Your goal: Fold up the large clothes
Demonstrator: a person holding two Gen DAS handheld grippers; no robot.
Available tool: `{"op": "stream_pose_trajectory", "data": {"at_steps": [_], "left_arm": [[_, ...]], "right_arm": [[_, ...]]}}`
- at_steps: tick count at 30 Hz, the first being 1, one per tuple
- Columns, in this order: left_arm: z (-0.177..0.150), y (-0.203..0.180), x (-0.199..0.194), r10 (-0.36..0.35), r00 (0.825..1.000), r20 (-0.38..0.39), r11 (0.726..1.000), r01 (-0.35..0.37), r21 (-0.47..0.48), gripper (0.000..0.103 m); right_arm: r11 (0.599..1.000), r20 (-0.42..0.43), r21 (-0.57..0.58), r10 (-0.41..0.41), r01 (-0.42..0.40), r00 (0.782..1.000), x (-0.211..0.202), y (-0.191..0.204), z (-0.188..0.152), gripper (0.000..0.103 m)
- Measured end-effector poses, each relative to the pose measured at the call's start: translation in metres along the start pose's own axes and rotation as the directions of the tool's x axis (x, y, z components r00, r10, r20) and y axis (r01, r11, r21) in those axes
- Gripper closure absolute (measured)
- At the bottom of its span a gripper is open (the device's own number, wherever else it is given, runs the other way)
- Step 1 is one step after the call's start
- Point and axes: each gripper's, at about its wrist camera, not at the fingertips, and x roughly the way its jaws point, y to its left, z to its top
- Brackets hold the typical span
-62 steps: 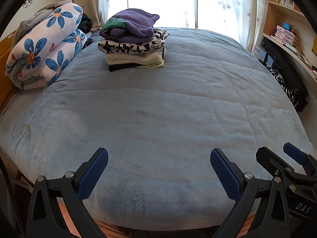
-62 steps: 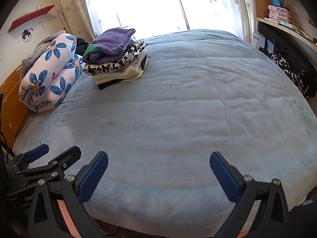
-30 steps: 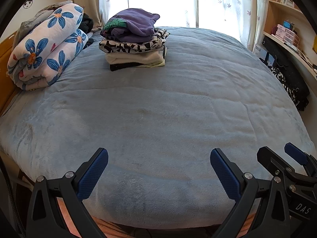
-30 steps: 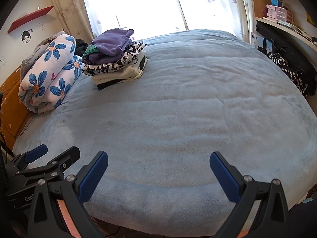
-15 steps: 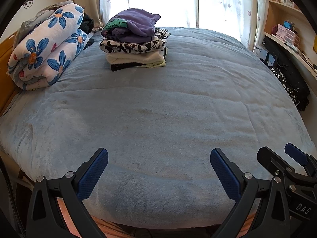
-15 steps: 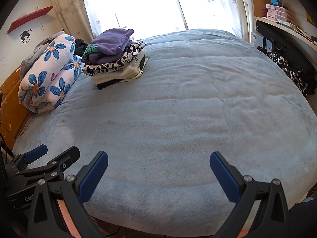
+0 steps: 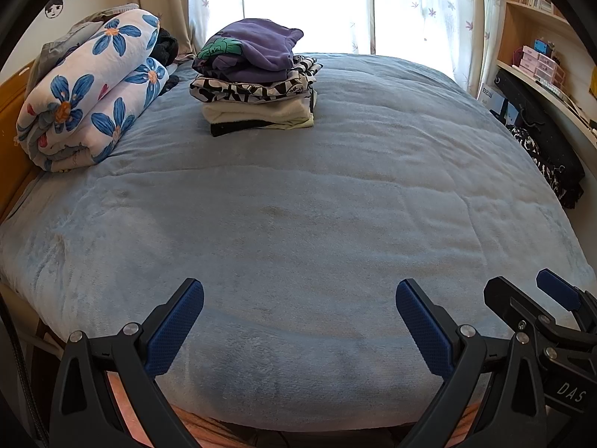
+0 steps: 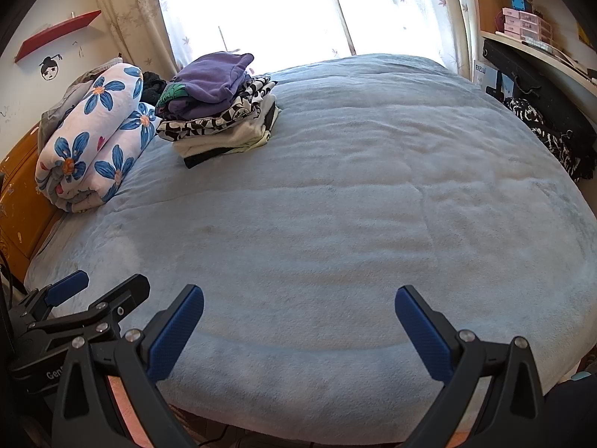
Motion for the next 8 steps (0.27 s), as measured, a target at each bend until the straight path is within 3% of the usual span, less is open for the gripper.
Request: {"op": "stream_pose_trajectory", "data": {"at_steps": [8], "left_arm": [[0.0005,0.0,0.0007,0.0,1.0,-0.008,1.0,0.0,0.0,0.001]], "right_arm": [[1.0,-0.005,0.005,0.0,0.0,1.0,0.0014,0.0009,-0.0014,0.0]]}}
